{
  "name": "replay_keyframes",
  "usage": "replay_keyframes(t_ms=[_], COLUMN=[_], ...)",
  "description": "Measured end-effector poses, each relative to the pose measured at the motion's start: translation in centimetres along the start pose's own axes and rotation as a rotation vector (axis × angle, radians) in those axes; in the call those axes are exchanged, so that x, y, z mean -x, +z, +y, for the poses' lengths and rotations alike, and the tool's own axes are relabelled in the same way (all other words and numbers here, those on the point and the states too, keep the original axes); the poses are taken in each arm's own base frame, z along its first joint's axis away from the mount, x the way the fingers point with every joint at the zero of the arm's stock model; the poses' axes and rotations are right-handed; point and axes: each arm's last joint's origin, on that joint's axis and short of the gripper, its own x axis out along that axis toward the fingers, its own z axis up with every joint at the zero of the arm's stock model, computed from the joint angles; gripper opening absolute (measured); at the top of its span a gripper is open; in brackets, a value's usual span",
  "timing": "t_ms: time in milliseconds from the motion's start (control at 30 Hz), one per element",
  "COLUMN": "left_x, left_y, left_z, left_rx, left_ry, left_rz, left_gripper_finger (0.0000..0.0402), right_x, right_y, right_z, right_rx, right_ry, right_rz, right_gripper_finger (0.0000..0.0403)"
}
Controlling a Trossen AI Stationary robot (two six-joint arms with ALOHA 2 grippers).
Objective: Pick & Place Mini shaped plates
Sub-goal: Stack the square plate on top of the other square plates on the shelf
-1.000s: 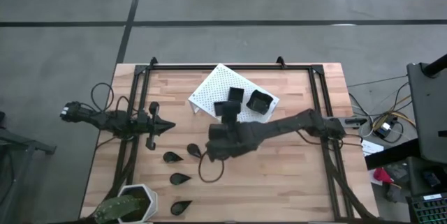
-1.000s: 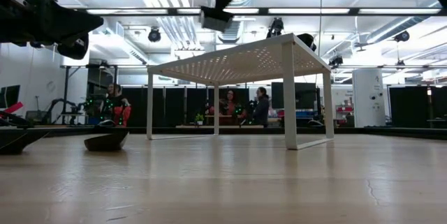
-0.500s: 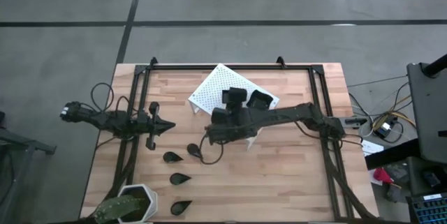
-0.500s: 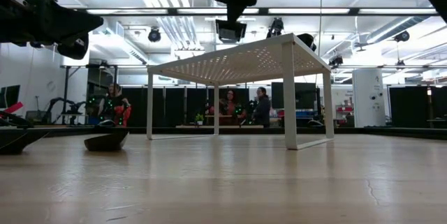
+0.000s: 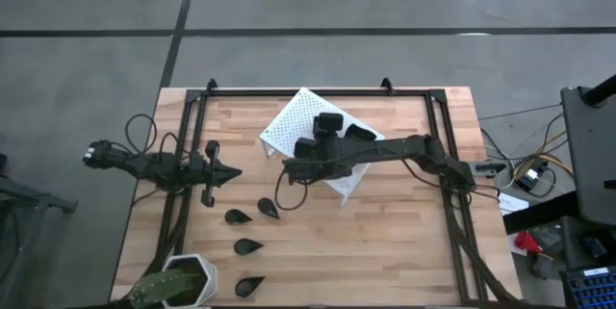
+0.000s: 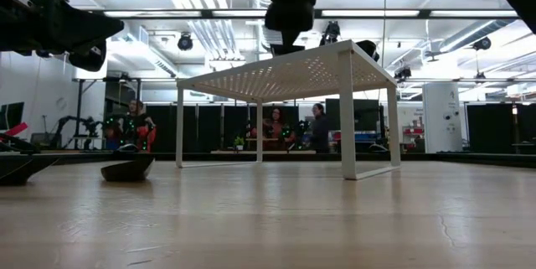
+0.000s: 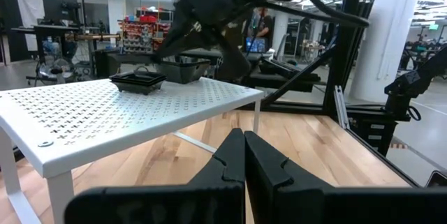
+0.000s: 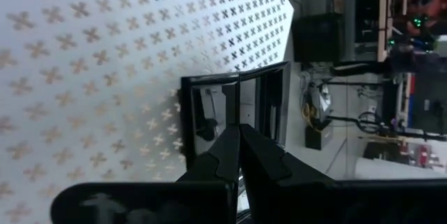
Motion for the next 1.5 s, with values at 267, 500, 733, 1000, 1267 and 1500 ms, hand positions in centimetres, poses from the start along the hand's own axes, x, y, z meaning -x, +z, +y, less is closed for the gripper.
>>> replay_keyframes(t_ms=[267,500,733,1000,1267,1500], left_x=[0.0,0.0,0.0,0.0,0.0,0.0], left_y=[0.0,0.0,0.0,0.0,0.0,0.0], left_z=[0.0,0.0,0.0,0.0,0.0,0.0], left_rx=[0.0,0.0,0.0,0.0,0.0,0.0], left_ry=[0.0,0.0,0.0,0.0,0.0,0.0], left_rz=[0.0,0.0,0.0,0.0,0.0,0.0], left_gripper_finger=[0.0,0.0,0.0,0.0,0.0,0.0], right_x=[-1.1,-1.1,-1.4,-1.4,-1.5,-1.5], right_y=[-0.3,-0.1,-0.1,-0.2,-0.1,-0.1], right_z=[0.0,0.2,0.2,0.3,0.1,0.3], right_rx=[0.01,-0.011,-0.034,-0.032,-0.037,-0.041], right_ry=[-0.006,0.006,0.024,0.011,-0.026,0.01], right_rz=[0.035,0.018,0.032,0.032,0.024,0.033], right_gripper_finger=[0.0008,0.0008,0.0008,0.0008,0.0008,0.0032])
